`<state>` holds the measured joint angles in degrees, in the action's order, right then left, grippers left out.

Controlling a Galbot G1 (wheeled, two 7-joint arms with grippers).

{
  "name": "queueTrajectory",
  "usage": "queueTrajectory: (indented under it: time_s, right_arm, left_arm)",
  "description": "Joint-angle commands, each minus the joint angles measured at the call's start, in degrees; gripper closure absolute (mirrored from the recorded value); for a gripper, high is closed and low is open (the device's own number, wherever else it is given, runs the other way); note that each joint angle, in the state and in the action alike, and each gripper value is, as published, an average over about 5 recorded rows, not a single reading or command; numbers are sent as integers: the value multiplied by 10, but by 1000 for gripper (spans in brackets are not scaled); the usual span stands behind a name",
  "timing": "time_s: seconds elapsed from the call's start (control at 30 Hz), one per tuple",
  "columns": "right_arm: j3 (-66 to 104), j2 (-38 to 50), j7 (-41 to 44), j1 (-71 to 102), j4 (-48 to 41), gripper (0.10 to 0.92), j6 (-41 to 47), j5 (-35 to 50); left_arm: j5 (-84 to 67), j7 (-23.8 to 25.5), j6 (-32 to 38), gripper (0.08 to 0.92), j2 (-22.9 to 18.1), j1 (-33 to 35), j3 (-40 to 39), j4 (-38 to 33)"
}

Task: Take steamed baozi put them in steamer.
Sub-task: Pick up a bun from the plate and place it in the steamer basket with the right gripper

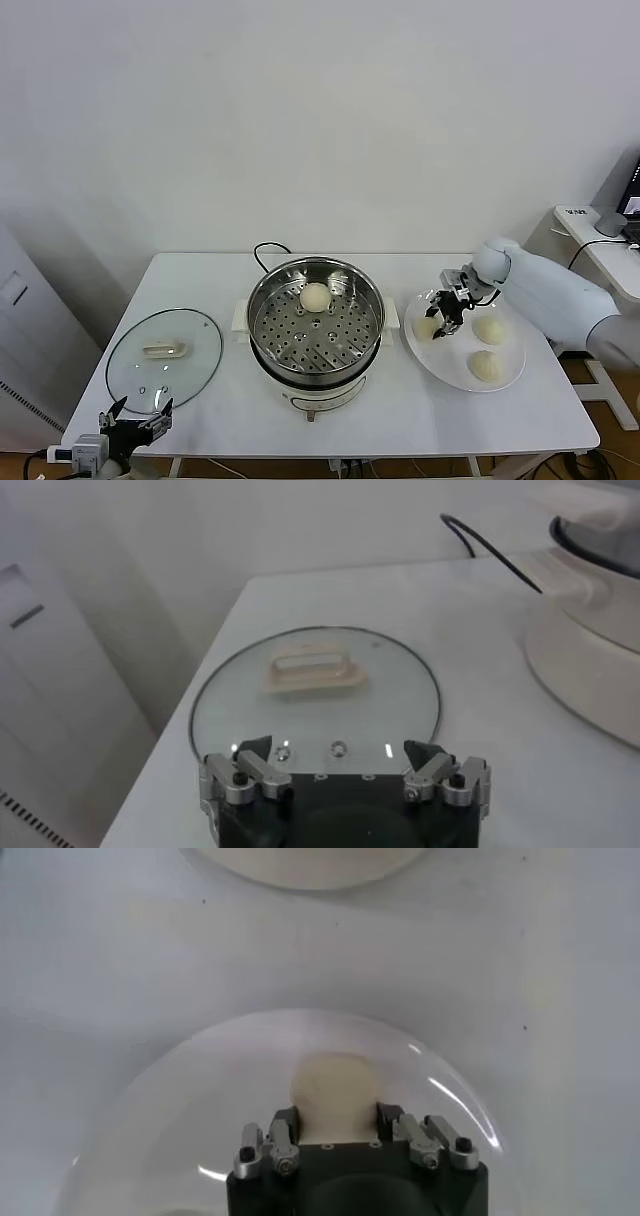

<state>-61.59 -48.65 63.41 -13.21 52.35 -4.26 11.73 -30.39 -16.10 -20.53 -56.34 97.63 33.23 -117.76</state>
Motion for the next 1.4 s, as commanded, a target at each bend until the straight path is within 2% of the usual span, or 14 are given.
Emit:
queueTrajectory:
  time_s: [0.03, 0.4, 0.77, 1.13, 1.4]
  right_arm:
    - [-187, 63, 11, -227, 167, 550, 74, 183]
    - [-313, 77, -6, -436, 291, 550, 166, 323]
    - [-287, 18, -136, -417, 374, 550, 248, 440]
    - [-241, -51, -261, -325, 379, 550, 301, 481]
    - [-217, -108, -308, -254, 348, 550, 323, 492]
  left_arm:
    - [1, -1, -1, 177, 0, 2, 0, -1]
    - [5, -2, -2, 177, 2, 1, -5, -6]
    - [9, -3, -3, 177, 0, 1, -9, -11]
    - [16, -4, -5, 177, -5, 5, -8, -15]
    - [18, -4, -5, 177, -10, 6, -5, -13]
